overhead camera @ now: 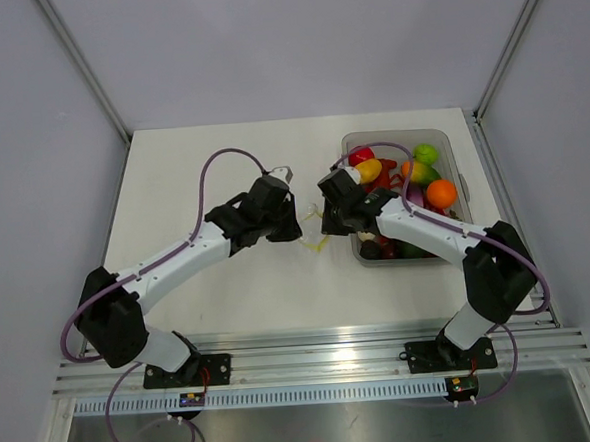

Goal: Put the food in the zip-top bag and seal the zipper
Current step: Open the zipper of the food storage bag.

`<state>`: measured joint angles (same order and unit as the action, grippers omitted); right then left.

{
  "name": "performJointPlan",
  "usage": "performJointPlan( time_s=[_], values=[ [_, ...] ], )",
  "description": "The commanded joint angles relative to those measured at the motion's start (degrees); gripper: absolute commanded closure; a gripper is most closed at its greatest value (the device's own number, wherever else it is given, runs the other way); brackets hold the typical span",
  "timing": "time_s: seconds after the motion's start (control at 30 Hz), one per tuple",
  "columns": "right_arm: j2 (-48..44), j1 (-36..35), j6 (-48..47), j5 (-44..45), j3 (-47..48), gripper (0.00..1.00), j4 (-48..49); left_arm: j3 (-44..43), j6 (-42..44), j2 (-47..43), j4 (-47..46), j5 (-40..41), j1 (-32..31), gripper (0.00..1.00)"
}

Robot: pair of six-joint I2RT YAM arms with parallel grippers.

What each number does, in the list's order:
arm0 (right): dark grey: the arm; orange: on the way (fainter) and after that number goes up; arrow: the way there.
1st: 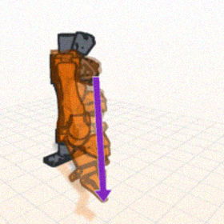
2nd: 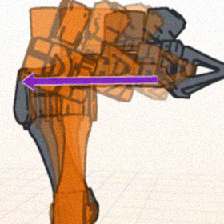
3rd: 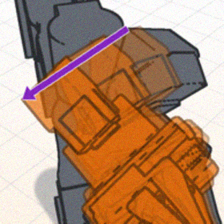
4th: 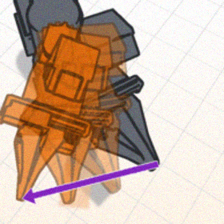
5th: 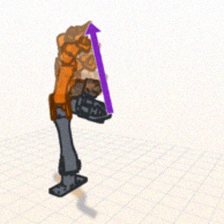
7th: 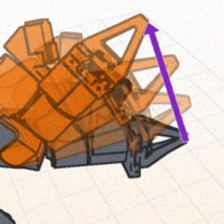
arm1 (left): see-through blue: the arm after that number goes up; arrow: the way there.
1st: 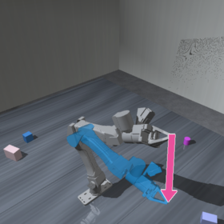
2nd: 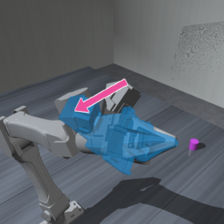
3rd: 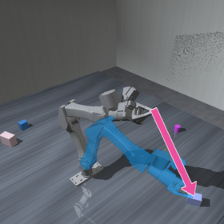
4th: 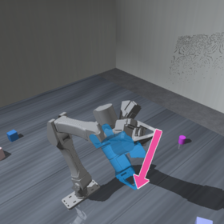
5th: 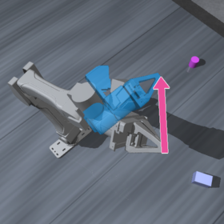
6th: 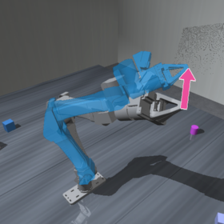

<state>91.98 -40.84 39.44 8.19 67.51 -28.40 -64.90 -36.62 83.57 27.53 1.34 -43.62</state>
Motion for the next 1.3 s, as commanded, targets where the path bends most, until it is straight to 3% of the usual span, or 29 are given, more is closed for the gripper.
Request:
performJointPlan(
  time_s=[0.0, 0.07, 0.23, 0.4, 0.77, 1.0, 1.27],
  values=[
    [1.5, 0.1, -1.0, 3.8, 3.1, 0.96, -0.2, -3.0, -2.0, -2.1, 0.5, 0.0, -0.2, 1.00],
    [2.5, 0.2, -1.1, 4.4, 3.4, 0.94, -0.5, -4.7, -2.9, -0.7, 1.5, 0.4, -0.2, 1.00],
    [2.8, 3.1, -1.8, 3.6, 2.4, 0.94, 1.2, -4.8, -7.2, 1.3, -3.9, -9.2, -0.2, 1.00],
    [2.2, 3.9, -2.7, 1.4, 2.7, 0.90, 2.3, -5.8, -6.9, 2.8, -4.0, -8.6, 0.1, 1.00],
    [-4.0, 3.9, -2.9, -5.5, 2.1, 0.57, 2.5, -11.8, -2.5, 9.0, 1.6, -4.4, 0.5, 1.00],
    [-9.3, 3.9, -4.5, -7.1, 0.6, 0.54, -0.7, -13.8, -2.0, 10.7, 2.2, -5.0, 0.5, 1.00],
    [-7.4, 3.8, -4.0, -7.0, -0.1, 0.58, -1.5, -14.9, -1.3, 10.8, 3.1, -5.5, 0.5, 1.00]
  ],
)
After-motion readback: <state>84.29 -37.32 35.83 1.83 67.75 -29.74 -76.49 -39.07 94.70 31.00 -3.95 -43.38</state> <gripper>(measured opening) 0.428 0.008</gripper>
